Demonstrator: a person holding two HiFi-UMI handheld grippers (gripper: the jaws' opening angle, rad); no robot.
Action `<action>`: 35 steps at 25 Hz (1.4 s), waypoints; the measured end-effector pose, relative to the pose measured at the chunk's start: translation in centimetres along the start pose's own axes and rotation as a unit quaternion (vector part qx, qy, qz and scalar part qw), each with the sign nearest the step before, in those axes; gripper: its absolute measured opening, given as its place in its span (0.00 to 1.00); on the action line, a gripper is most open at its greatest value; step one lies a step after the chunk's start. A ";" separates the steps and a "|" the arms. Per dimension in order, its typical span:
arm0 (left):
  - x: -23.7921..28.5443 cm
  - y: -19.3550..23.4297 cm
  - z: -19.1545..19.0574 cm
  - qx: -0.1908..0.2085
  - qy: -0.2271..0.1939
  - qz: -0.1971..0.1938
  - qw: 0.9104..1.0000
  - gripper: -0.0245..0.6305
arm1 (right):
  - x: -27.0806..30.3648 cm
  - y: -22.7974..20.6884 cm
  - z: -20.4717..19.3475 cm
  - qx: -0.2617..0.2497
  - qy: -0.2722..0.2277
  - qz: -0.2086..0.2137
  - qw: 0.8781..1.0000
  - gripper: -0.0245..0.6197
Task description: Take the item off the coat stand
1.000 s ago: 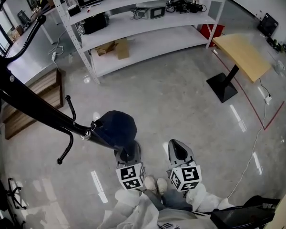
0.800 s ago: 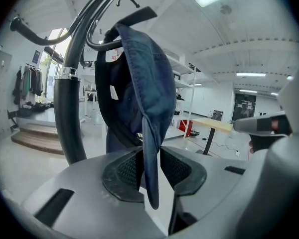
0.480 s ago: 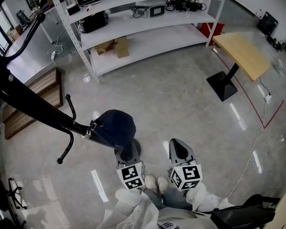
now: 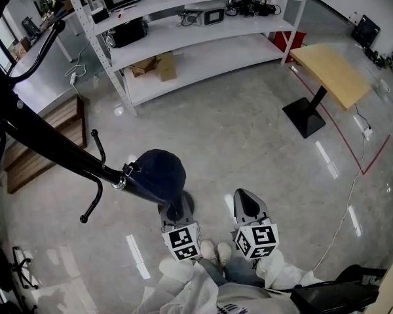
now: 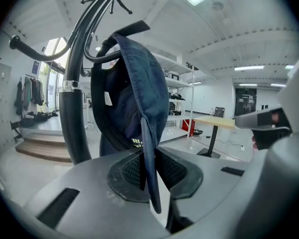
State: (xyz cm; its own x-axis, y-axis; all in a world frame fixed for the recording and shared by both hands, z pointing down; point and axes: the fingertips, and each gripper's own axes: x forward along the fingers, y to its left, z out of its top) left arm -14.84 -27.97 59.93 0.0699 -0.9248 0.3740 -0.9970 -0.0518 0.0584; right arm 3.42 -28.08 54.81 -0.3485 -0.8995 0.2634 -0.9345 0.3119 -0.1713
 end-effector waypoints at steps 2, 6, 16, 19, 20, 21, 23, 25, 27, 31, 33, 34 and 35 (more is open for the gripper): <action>-0.1 0.1 0.4 0.004 -0.007 0.001 1.000 0.08 | 0.0 0.0 0.1 0.002 -0.002 -0.002 1.000 0.06; -0.4 0.3 1.1 0.008 -0.017 0.002 1.000 0.08 | 0.0 0.1 0.4 0.005 -0.007 -0.004 1.000 0.06; -0.5 0.1 2.4 0.025 -0.028 -0.009 0.999 0.08 | -0.5 0.5 1.5 0.012 -0.025 -0.008 1.000 0.06; -0.4 -0.3 3.0 0.032 -0.033 -0.019 0.999 0.08 | -0.7 0.3 1.8 0.018 -0.029 -0.014 0.999 0.06; -0.4 -0.5 3.1 0.034 -0.034 -0.022 0.999 0.08 | -0.8 0.2 1.9 0.019 -0.031 -0.017 0.999 0.06; -0.5 -0.7 3.2 0.036 -0.035 -0.024 0.998 0.08 | -0.9 0.1 2.0 0.020 -0.034 -0.019 0.999 0.06; -0.5 -1.0 3.6 0.041 -0.040 -0.028 0.998 0.08 | -1.1 -0.1 2.3 0.021 -0.038 -0.022 0.999 0.06; -0.6 -1.6 4.1 0.052 -0.046 -0.035 0.997 0.08 | -1.3 -0.2 2.6 0.021 -0.042 -0.024 0.999 0.06; -0.6 -2.1 4.4 0.063 -0.051 -0.040 0.996 0.08 | -1.4 -0.3 2.7 0.022 -0.046 -0.027 0.998 0.06; -0.6 -3.2 5.0 0.072 -0.060 -0.051 0.994 0.08 | -1.9 -1.0 3.0 0.026 -0.052 -0.034 0.998 0.06; -0.7 -3.7 5.3 0.073 -0.062 -0.054 0.994 0.08 | -2.2 -1.4 3.2 0.028 -0.056 -0.038 0.997 0.06; -0.8 -4.0 5.3 0.075 -0.063 -0.056 0.994 0.08 | -2.4 -1.6 3.3 0.028 -0.058 -0.040 0.997 0.06; -0.9 -4.3 5.4 0.075 -0.064 -0.058 0.993 0.08 | -2.6 -1.8 3.4 0.029 -0.060 -0.041 0.997 0.06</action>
State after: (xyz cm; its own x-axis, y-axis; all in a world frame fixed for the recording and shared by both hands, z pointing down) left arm -10.85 -28.92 54.35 0.1897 -0.9492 0.2511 -0.9769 -0.2081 -0.0485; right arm 6.25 -27.35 51.25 -0.2560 -0.9527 0.1635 -0.9528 0.2202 -0.2091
